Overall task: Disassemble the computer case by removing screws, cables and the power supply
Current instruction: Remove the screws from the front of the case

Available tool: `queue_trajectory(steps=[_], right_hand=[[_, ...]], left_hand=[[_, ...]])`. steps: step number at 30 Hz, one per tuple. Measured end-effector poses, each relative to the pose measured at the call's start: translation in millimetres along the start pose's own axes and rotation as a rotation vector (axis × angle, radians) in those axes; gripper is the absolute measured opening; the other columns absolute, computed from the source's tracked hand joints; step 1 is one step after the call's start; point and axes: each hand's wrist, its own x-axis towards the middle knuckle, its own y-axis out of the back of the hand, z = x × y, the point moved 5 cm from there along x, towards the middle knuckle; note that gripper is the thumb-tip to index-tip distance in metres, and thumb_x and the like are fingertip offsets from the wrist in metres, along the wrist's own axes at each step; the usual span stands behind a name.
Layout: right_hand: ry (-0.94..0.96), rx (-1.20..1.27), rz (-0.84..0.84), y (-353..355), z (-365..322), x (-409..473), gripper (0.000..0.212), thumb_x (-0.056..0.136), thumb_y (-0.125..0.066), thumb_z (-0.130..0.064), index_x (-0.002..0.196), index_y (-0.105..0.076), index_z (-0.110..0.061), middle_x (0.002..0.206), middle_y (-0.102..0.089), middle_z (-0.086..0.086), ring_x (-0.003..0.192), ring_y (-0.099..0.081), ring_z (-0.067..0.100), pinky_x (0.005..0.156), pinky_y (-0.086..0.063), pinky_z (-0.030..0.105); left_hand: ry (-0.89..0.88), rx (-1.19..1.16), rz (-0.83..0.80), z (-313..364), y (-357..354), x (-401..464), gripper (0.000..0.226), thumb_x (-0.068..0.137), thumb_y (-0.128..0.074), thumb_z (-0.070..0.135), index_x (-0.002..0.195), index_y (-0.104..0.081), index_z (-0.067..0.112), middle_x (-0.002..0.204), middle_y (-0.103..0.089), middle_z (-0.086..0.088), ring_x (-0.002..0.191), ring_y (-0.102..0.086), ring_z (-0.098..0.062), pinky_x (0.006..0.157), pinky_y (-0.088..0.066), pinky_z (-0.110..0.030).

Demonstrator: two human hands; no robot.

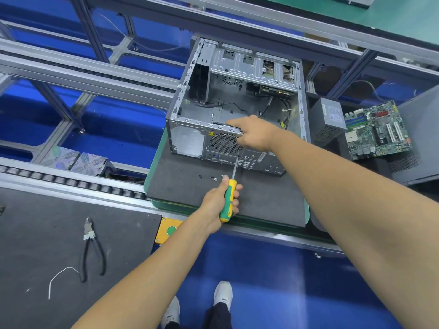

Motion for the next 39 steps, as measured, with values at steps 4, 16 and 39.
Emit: queue_trajectory(steps=[4,16,39], right_hand=[[0.009,0.010,0.002,-1,0,0,0.040,0.082,-0.056,-0.011,0.117,-0.054,-0.029,0.062,-0.043,0.000,0.057,-0.042,0.021,0.051,-0.025,0.033],[-0.004,0.003,-0.005,0,0,0,0.039,0.082,-0.056,-0.011,0.115,-0.053,-0.031,0.062,-0.045,0.004,0.058,-0.042,0.021,0.052,-0.026,0.033],[-0.015,0.009,-0.005,1,-1,-3,0.053,0.085,-0.055,-0.010,0.136,-0.053,-0.025,0.067,-0.053,0.006,0.057,-0.046,0.020,0.052,-0.031,0.031]], left_hand=[[-0.096,0.124,0.101,2,-3,5,0.043,0.095,-0.067,0.053,0.103,-0.062,0.012,0.079,-0.058,-0.002,0.052,-0.050,-0.010,0.044,-0.043,-0.024],[-0.227,0.253,0.116,8,-7,-4,0.038,0.104,-0.055,0.046,0.101,-0.061,0.008,0.077,-0.070,-0.002,0.067,-0.072,-0.012,0.055,-0.053,-0.028],[-0.227,0.291,0.144,10,-1,-4,0.044,0.109,-0.044,0.043,0.107,-0.067,0.005,0.087,-0.067,-0.003,0.062,-0.068,-0.011,0.054,-0.052,-0.025]])
